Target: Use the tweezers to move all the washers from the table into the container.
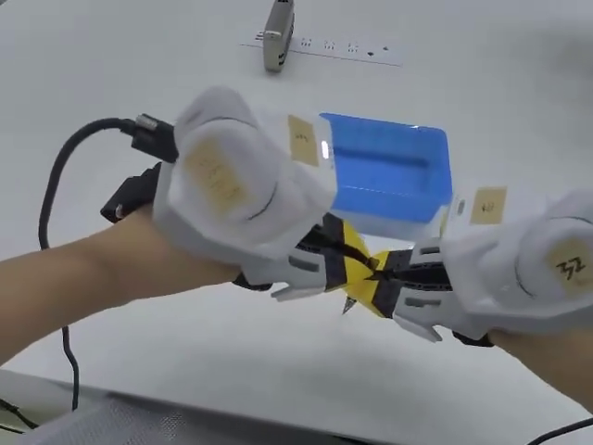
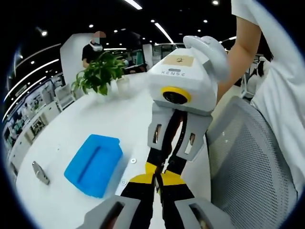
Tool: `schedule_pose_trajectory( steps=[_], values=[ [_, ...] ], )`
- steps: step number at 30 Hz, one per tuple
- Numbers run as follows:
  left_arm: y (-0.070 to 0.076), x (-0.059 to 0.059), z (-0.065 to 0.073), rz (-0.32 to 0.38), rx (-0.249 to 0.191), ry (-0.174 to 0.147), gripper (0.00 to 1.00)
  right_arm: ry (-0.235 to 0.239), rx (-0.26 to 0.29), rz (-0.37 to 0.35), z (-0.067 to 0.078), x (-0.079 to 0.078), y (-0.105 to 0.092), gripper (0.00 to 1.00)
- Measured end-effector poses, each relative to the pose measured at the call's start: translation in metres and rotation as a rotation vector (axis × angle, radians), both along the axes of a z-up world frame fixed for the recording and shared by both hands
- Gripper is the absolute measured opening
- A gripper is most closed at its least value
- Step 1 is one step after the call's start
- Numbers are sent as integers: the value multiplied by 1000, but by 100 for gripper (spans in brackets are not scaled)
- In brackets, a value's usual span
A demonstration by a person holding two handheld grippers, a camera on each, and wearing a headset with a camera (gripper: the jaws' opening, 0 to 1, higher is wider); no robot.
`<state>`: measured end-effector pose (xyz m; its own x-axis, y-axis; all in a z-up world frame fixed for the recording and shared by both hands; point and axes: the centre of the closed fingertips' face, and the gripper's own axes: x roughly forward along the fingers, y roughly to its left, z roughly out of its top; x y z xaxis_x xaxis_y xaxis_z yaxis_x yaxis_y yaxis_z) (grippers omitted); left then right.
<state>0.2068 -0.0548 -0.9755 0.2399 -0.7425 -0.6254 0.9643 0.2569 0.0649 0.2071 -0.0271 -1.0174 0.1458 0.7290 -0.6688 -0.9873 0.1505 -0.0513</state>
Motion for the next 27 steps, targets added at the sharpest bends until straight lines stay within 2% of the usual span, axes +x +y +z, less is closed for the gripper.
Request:
schedule_pose_trajectory(
  steps=[4, 8, 10, 11, 12, 13, 15, 16, 18, 20, 22, 25, 27],
  values=[
    [1, 1, 1, 29, -7, 15, 0, -2, -1, -15, 0, 1, 0, 0],
    [4, 5, 4, 89, -11, -7, 3, -4, 6, -53, 2, 4, -1, 0],
    [11, 12, 4, 169, 1, -36, 5, -3, 14, -74, 4, 6, -1, 0],
    [17, 16, 4, 212, 11, -59, 5, -1, 17, -85, 5, 7, -2, 0],
    [19, 17, 4, 238, 8, -66, 3, 0, 18, -94, 6, 8, -2, 0],
    [27, 21, 4, 317, 1, -63, 3, -1, 21, -107, 8, 9, -3, 0],
    [34, 23, 6, 403, -29, -41, 4, 5, 31, -125, 10, 9, -3, 0],
    [42, 27, 8, 480, -41, -46, 4, 11, 40, -139, 12, 10, -3, 0],
    [52, 29, 9, 567, -65, -44, 4, 12, 43, -156, 13, 12, -2, 0],
    [61, 29, 10, 651, -107, -11, 3, 14, 54, -175, 16, 14, 0, 0],
    [72, 28, 12, 721, -137, 2, 4, 19, 68, -190, 20, 17, 4, 0],
    [84, 24, 12, 787, -175, 12, 5, 11, 87, -211, 24, 22, 9, 0],
    [96, 19, 11, 837, -172, -5, 10, 12, 112, -237, 28, 27, 14, 0]
  ],
)
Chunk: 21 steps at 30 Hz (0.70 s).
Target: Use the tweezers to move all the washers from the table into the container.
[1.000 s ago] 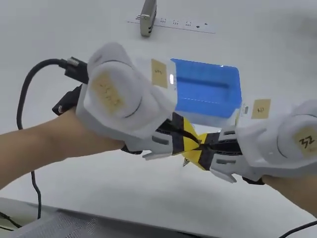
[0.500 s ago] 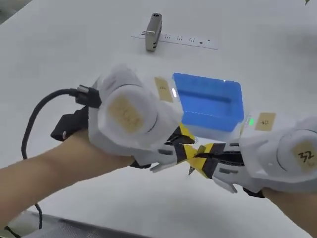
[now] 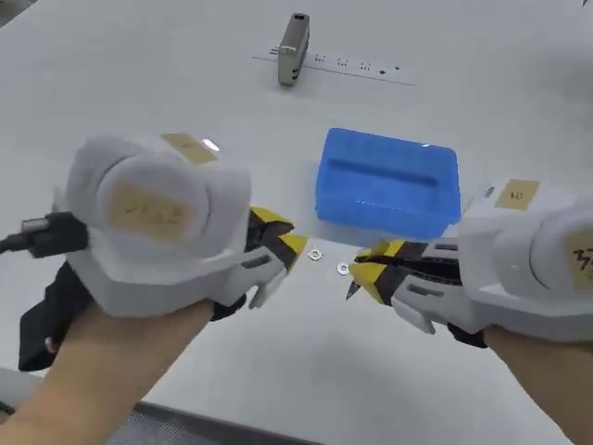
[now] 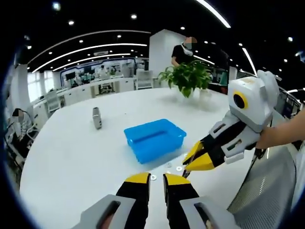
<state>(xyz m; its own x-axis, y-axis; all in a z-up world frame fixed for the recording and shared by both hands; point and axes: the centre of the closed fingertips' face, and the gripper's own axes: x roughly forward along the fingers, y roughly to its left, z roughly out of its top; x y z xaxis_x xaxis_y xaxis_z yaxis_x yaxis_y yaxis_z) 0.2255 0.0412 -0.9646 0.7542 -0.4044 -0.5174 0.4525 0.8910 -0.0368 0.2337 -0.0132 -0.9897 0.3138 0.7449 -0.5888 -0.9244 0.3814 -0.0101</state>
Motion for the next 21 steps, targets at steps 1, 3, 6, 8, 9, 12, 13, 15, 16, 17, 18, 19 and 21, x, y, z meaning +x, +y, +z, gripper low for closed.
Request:
schedule_pose_trajectory(
  steps=[1, 3, 6, 8, 9, 12, 13, 15, 16, 17, 18, 19, 21],
  values=[
    [8, -3, -1, 36, 13, -6, 12, -3, 9, -8, 2, 2, 2, 0],
    [19, -8, 1, 87, 33, -35, 17, -3, 18, -23, 3, 7, 5, 0],
    [30, -15, 3, 144, 38, -47, 22, -2, 41, -50, 6, 15, 8, 0],
    [40, -18, 1, 190, 54, -51, 25, 12, 67, -71, 9, 21, 10, 0],
    [42, -19, 0, 196, 58, -55, 27, 16, 76, -80, 10, 24, 10, 0],
    [50, -26, -8, 230, 67, -37, 32, 38, 102, -94, 9, 32, 14, 0],
    [51, -26, -9, 231, 69, -36, 36, 39, 101, -94, 9, 33, 15, 0],
    [50, -24, -4, 234, 90, -44, 45, 35, 101, -96, 7, 37, 17, 1],
    [50, -26, -2, 219, 118, -46, 48, 28, 95, -94, 6, 39, 18, 1],
    [50, -28, 0, 225, 126, -46, 52, 22, 87, -94, 4, 41, 19, 1],
    [49, -31, 3, 218, 119, -56, 55, 19, 86, -93, 4, 42, 20, 1],
    [48, -33, 5, 215, 113, -63, 60, 18, 86, -92, 3, 44, 20, 1],
    [51, -35, 11, 235, 104, -112, 74, 16, 83, -92, 1, 47, 23, 1]
  ],
)
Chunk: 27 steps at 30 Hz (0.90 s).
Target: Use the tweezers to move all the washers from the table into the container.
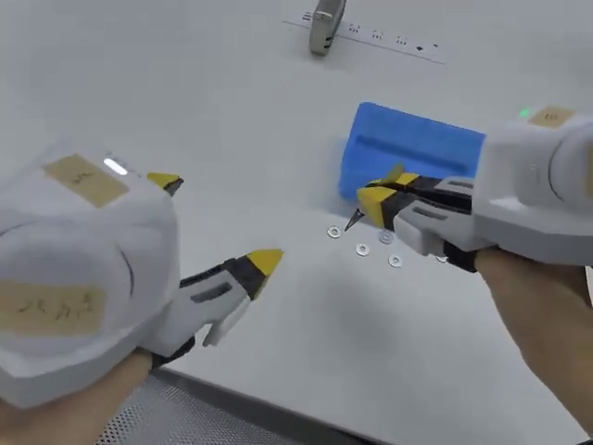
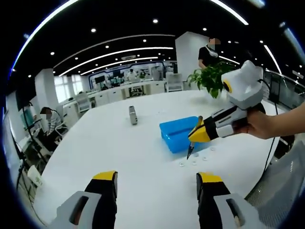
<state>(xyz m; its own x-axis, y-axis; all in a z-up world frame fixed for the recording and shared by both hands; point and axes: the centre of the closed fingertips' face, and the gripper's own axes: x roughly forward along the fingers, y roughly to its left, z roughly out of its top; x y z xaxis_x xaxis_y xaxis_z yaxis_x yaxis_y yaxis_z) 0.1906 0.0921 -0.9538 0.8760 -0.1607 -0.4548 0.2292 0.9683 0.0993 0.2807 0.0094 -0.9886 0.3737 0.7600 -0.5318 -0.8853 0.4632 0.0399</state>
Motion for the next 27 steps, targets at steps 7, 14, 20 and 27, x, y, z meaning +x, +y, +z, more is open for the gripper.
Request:
schedule_pose_trajectory(
  steps=[7, 14, 20, 27],
  values=[
    [10, 0, 2, 34, -2, -78, 99, 6, -13, 1, -9, 7, 7, 1],
    [-6, -2, -8, -48, -16, -73, 99, 12, -37, 9, -19, 8, 11, 2],
    [-22, -7, -22, -140, -8, -4, 99, 17, -45, 5, -24, 10, 11, 2],
    [-36, -13, -27, -232, -29, 40, 99, 11, -46, 3, -25, 12, 12, 2]
  ],
)
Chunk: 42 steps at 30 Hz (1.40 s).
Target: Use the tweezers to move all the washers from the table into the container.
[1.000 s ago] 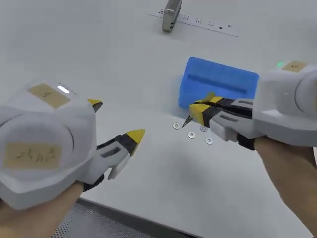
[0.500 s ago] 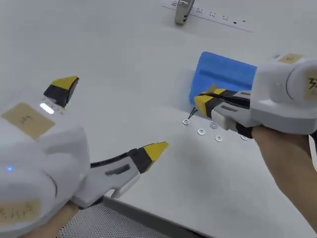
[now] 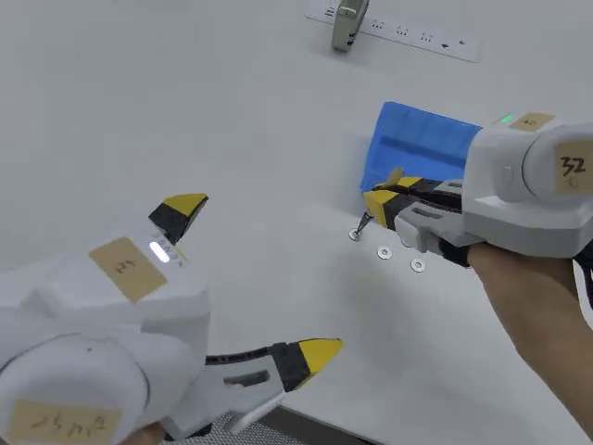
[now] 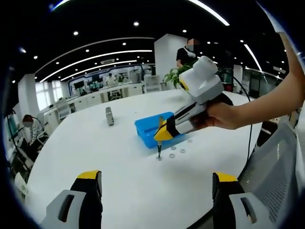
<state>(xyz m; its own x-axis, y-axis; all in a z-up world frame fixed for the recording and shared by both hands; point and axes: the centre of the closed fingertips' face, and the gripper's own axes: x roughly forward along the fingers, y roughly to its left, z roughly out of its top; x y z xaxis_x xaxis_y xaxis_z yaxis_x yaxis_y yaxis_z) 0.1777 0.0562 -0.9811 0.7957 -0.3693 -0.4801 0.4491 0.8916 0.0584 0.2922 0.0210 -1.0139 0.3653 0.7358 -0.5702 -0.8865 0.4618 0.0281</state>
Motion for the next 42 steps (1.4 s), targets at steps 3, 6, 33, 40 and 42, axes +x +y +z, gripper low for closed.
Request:
schedule_pose_trajectory(
  steps=[3, 6, 33, 40, 42],
  values=[
    [-4, 0, 0, -49, -4, -2, 99, 5, 8, -2, 0, 0, 0, 2],
    [-7, 2, 0, -85, -19, -9, 99, -5, 6, -7, 0, 1, -1, 1],
    [-9, -8, -11, -152, 93, -3, 99, -67, 10, -57, 39, 8, -11, 0],
    [-9, -8, -13, -155, 100, 6, 99, -101, 37, -74, 60, 17, -12, 0],
    [-9, -9, -16, -159, 109, 17, 99, -128, 43, -91, 67, 23, -14, 0]
  ],
)
